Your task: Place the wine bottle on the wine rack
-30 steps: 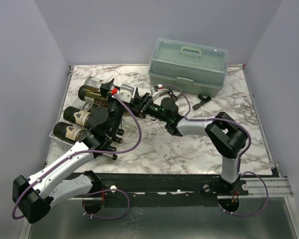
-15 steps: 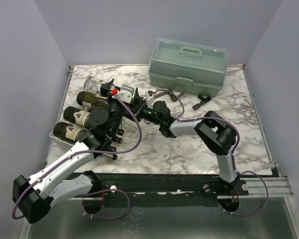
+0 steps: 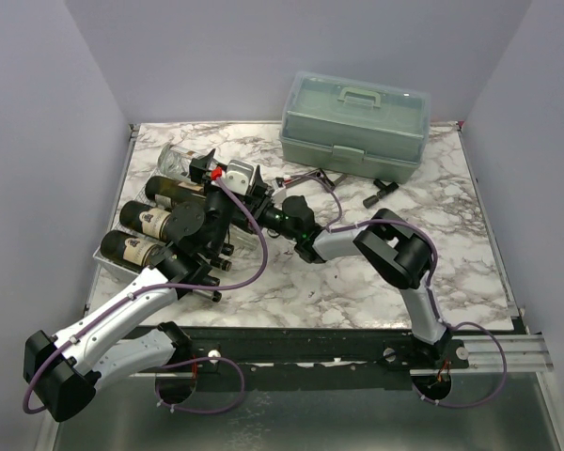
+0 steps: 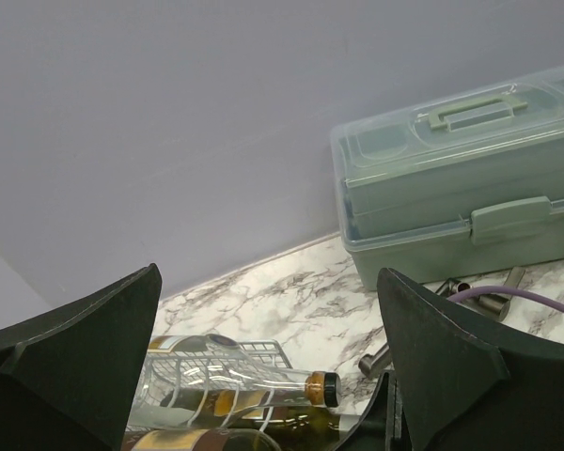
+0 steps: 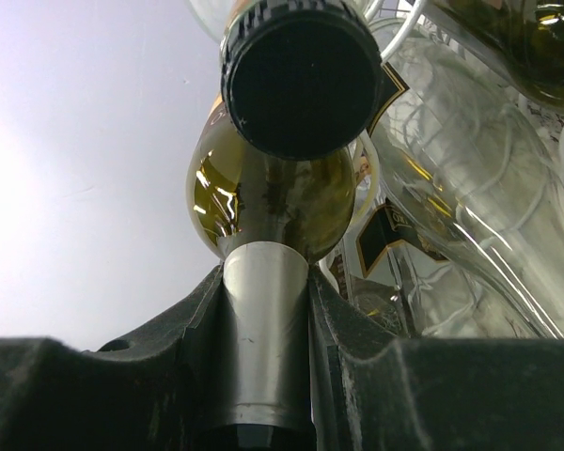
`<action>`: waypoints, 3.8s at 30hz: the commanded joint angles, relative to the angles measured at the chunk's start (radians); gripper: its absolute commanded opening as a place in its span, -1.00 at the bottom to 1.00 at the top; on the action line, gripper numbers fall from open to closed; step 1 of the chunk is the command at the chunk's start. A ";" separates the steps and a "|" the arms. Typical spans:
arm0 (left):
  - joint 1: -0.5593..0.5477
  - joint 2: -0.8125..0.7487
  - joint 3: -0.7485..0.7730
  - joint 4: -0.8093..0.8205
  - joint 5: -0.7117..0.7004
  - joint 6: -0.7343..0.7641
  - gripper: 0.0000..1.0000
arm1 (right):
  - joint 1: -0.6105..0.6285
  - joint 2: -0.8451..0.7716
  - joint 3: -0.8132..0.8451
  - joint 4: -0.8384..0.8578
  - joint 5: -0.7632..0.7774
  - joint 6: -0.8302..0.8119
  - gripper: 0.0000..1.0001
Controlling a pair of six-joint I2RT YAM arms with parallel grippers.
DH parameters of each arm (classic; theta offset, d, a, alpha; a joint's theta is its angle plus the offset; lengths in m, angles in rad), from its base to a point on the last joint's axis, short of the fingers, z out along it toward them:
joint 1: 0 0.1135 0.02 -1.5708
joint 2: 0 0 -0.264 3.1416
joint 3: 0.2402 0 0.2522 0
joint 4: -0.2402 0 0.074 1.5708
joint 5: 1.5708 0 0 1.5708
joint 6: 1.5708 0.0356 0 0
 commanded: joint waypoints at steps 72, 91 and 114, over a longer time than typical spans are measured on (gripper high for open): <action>0.005 -0.017 -0.021 0.020 0.031 -0.027 0.97 | -0.024 -0.742 -0.400 -0.696 0.178 -0.412 0.99; -0.001 -0.095 0.007 -0.064 -0.043 -0.147 0.97 | -0.027 -1.469 -0.194 -1.317 0.589 -0.851 1.00; -0.001 -0.384 0.369 -0.570 -0.043 -0.358 0.97 | -0.027 -1.639 0.044 -1.419 0.735 -1.084 0.99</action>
